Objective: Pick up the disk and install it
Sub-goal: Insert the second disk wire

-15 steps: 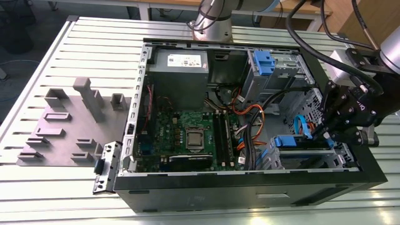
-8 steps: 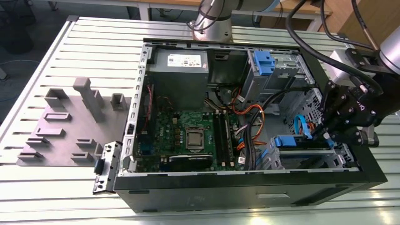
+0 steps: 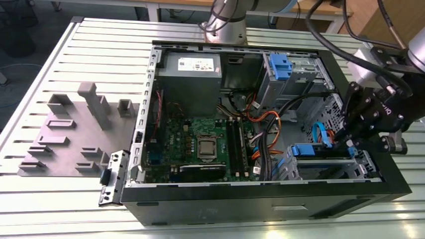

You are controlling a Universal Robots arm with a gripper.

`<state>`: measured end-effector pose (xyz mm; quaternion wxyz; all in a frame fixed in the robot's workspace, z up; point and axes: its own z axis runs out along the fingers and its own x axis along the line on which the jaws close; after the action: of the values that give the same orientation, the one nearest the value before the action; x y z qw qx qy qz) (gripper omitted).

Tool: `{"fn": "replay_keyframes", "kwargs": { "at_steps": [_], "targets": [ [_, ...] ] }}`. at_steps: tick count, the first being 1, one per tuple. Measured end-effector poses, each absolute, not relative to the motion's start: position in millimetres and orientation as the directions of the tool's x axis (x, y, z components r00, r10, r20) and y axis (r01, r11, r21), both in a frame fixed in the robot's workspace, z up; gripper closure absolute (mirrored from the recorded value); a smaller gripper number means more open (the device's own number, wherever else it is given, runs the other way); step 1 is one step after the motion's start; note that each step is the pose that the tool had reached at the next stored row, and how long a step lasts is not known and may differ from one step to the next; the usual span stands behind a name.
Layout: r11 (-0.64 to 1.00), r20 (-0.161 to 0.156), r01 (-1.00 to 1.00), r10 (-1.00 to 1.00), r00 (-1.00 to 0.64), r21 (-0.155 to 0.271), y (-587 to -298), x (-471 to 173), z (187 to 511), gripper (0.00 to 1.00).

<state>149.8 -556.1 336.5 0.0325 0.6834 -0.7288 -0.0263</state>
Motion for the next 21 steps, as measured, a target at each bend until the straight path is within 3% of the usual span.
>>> {"fn": "replay_keyframes", "kwargs": {
  "at_steps": [21],
  "targets": [
    [0.034, -0.023, -0.998, -0.999, -0.035, 0.058, -560.3, 140.6, 345.7, 0.76]
  ]
}}
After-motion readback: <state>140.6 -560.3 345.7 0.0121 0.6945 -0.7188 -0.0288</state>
